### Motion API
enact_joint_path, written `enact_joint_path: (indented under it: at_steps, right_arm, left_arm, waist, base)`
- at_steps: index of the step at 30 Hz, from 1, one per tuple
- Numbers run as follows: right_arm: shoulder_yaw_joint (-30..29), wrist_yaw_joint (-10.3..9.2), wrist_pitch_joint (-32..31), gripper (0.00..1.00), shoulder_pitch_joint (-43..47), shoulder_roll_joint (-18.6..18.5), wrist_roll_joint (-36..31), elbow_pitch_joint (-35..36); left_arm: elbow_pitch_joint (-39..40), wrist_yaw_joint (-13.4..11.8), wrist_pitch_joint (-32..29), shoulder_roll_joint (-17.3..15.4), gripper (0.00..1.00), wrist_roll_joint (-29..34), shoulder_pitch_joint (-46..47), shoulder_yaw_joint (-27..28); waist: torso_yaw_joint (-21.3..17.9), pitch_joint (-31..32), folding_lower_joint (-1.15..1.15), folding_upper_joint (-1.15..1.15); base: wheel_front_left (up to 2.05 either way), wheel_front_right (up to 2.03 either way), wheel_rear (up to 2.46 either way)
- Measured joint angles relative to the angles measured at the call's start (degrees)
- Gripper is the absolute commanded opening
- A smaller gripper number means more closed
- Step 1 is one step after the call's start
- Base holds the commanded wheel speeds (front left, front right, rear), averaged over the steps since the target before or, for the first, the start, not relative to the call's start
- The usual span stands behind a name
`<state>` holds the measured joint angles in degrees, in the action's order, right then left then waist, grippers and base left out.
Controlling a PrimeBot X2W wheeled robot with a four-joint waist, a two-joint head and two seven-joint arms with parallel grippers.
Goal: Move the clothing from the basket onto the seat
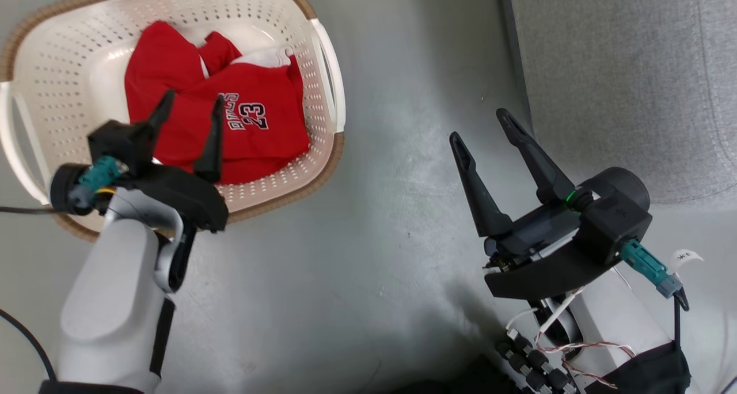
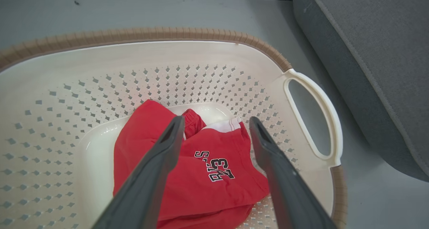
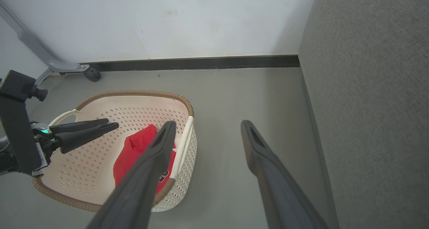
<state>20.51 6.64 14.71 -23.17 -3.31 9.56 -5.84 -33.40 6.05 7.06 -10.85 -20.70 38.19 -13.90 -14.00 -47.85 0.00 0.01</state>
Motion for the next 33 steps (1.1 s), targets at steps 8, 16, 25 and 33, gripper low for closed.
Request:
enact_joint_path:
  at_steps: [8,16,25,33]
  right_arm:
    - [-0.1,0.00,0.0,1.00,-1.1,0.0,-0.3,1.0]
    - [1.0,0.00,0.0,1.00,-1.5,0.1,-0.8,1.1]
    - [1.9,0.00,0.0,1.00,-1.7,0.1,-0.8,1.5]
    - [1.8,0.00,0.0,1.00,-1.8,0.2,-0.8,1.8]
  left_arm:
    - [-2.6,-0.1,-2.1,-0.3,1.00,-0.8,3.8,1.2]
    - [-6.6,-2.0,-4.2,-1.1,1.00,-0.8,7.3,2.7]
    - [-9.6,-3.3,-5.5,-2.5,1.00,-0.8,10.8,3.8]
    - [-11.6,-4.1,-6.5,-3.3,1.00,-0.8,13.6,4.1]
  waist:
    - [-0.8,-3.7,0.00,0.00]
    - [-1.5,-6.5,0.00,0.00]
    - [-2.3,-8.6,-0.01,0.00]
    - [-2.9,-10.7,0.00,0.00]
  base:
    - [0.00,0.00,0.00]
    - [0.00,0.00,0.00]
    - [0.00,0.00,0.00]
    - [0.00,0.00,0.00]
